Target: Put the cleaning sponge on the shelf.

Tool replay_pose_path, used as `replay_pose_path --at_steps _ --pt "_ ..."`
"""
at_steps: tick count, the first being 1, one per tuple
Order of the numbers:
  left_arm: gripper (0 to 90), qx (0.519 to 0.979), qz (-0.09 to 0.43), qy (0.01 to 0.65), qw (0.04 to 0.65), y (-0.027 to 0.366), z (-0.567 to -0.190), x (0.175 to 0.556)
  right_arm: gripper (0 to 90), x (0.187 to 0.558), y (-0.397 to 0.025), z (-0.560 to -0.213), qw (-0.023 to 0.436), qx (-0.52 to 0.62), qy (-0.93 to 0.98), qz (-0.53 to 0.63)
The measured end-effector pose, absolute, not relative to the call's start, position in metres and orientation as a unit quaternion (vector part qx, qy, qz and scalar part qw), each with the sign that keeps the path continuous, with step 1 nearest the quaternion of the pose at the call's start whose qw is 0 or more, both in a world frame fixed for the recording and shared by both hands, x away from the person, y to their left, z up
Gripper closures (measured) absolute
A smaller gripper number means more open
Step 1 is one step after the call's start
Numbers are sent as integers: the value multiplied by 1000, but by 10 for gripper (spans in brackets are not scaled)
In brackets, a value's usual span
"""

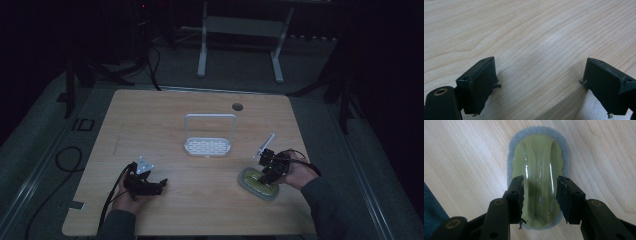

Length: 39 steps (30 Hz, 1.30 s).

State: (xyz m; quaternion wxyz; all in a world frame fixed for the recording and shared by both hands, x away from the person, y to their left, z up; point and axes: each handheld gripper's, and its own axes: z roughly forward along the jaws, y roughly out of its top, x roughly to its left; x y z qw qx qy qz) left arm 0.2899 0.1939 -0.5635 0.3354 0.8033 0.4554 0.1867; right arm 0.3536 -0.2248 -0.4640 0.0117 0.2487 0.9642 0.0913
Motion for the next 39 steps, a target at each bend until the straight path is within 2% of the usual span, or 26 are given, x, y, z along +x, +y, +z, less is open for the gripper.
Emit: replay_pose_path --at_steps 26,39 --pt "118 803 186 456 336 194 -563 290 576 364 -210 -470 -19 227 973 29" --pt "118 803 186 456 336 194 -564 290 629 367 -205 -473 -26 222 975 9"
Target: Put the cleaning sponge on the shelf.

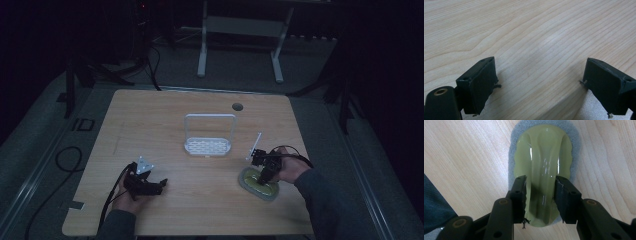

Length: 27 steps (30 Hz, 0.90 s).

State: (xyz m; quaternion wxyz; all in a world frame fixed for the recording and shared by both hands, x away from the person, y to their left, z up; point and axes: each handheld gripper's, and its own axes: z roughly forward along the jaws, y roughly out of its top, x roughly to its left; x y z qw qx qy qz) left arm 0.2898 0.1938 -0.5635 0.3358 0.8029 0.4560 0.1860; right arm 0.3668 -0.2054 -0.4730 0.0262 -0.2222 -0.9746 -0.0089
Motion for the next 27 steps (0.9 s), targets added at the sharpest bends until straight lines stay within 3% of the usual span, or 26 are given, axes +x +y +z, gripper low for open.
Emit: replay_pose_path --at_steps 7,27 --pt "118 803 186 456 336 194 -563 290 709 368 -202 -476 28 -215 -976 4" --pt "118 803 187 455 335 194 -563 290 713 362 -187 -453 -20 -180 -983 -24"
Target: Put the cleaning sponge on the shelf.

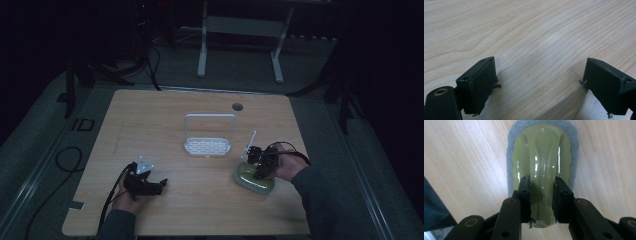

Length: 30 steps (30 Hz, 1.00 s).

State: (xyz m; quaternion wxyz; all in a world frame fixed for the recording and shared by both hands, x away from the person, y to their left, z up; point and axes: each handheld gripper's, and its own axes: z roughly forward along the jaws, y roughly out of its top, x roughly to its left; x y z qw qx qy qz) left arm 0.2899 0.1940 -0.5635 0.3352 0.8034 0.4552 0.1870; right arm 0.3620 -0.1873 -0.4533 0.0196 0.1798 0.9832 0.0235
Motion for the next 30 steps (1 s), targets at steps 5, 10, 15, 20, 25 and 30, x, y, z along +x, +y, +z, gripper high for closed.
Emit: replay_pose_path --at_steps 5,10,15,20,25,30 --pt "118 803 186 456 336 194 -564 290 713 360 -177 -452 40 162 986 30" --pt "118 803 187 456 336 194 -564 290 714 360 -171 -451 53 155 986 35" --pt "118 803 187 456 336 194 -564 290 714 359 -162 -447 64 144 987 43" --pt "118 803 187 456 336 194 -564 290 714 360 -155 -444 74 132 988 40" --pt "117 803 187 456 336 194 -564 290 715 360 -147 -443 80 115 989 37" --pt "118 803 187 456 336 194 -564 290 715 361 -142 -442 90 104 990 38"
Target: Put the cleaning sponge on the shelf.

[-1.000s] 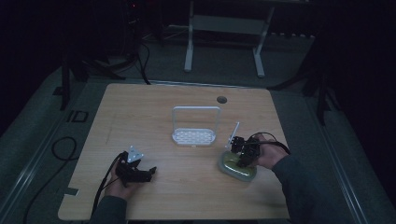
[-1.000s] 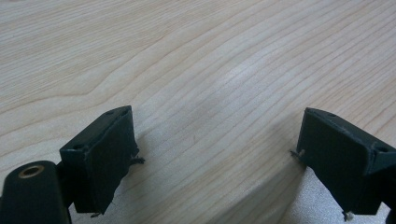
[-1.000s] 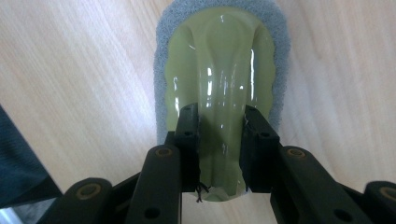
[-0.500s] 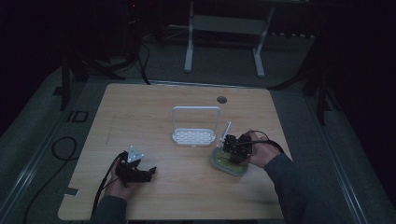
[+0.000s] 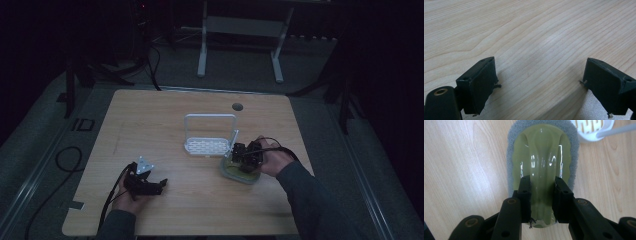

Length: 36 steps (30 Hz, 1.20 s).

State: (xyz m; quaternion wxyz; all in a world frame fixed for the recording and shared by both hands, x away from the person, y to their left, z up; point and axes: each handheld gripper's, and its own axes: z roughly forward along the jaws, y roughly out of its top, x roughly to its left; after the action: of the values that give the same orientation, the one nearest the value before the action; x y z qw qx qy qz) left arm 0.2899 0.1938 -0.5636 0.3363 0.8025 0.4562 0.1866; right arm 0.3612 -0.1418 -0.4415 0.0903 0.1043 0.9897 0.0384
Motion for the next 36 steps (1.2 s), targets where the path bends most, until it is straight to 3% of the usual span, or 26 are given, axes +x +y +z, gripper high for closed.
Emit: replay_pose_path --at_steps 36 --pt "116 802 186 457 336 193 -564 290 716 372 -114 -435 129 47 989 48"
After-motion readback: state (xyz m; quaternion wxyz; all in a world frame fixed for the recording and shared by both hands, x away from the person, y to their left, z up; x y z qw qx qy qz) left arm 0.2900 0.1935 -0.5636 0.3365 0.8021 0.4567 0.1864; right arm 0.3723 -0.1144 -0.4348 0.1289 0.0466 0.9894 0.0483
